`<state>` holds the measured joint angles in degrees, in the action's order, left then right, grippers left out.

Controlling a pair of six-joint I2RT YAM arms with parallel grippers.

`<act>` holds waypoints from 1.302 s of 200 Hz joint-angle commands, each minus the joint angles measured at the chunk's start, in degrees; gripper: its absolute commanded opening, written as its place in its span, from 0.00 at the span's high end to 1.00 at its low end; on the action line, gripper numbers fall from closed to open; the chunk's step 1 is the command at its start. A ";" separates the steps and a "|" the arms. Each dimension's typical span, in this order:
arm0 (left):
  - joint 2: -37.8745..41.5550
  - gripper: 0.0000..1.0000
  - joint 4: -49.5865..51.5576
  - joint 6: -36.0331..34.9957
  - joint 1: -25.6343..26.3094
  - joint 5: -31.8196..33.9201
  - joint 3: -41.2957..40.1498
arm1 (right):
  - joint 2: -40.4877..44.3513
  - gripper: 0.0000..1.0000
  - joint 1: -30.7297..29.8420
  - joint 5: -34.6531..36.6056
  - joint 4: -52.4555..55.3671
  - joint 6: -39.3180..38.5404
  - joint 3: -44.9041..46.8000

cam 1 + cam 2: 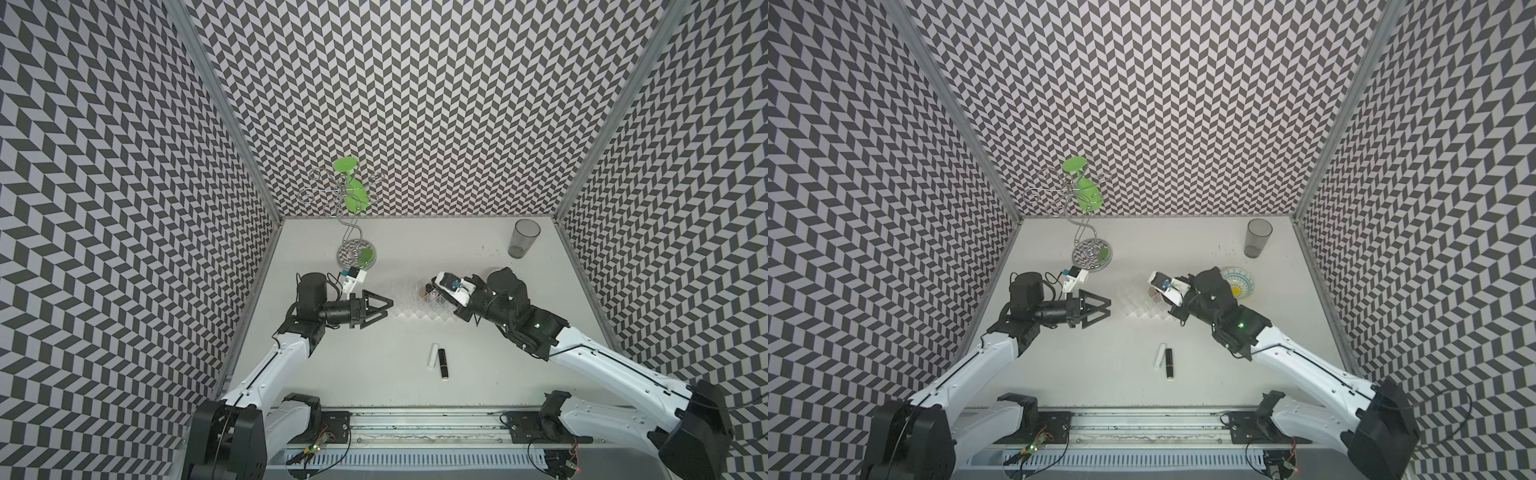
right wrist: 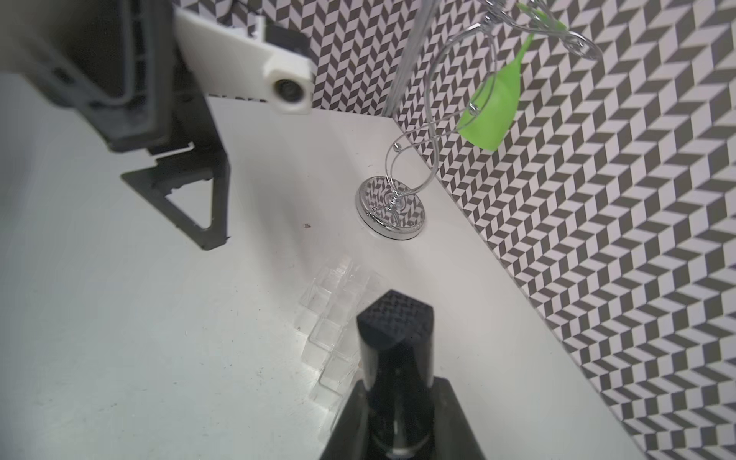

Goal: Arrange the lipsticks in the organizer
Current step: Adjust the lipstick, then place the lipstick in the storage box.

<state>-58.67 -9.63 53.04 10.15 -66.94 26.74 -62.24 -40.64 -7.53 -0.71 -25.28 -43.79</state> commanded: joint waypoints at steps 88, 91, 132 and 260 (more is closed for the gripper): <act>33.38 0.00 -29.42 12.74 4.86 30.07 -21.94 | -5.64 1.00 12.43 -3.13 -56.85 34.18 28.17; 33.29 0.00 -29.11 12.28 5.02 30.26 -21.77 | -6.05 0.99 12.41 -2.61 -58.12 34.18 28.84; 29.62 0.00 -29.54 7.05 8.22 33.48 -21.47 | -14.18 0.98 12.46 0.94 -65.27 32.75 29.07; 19.91 0.00 -34.05 -0.67 12.19 38.55 -20.08 | -41.33 0.96 13.40 1.12 -91.35 37.11 27.85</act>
<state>-37.01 -40.51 54.87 22.04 -28.73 4.67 -99.70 -27.66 -6.04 -78.67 10.61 -16.23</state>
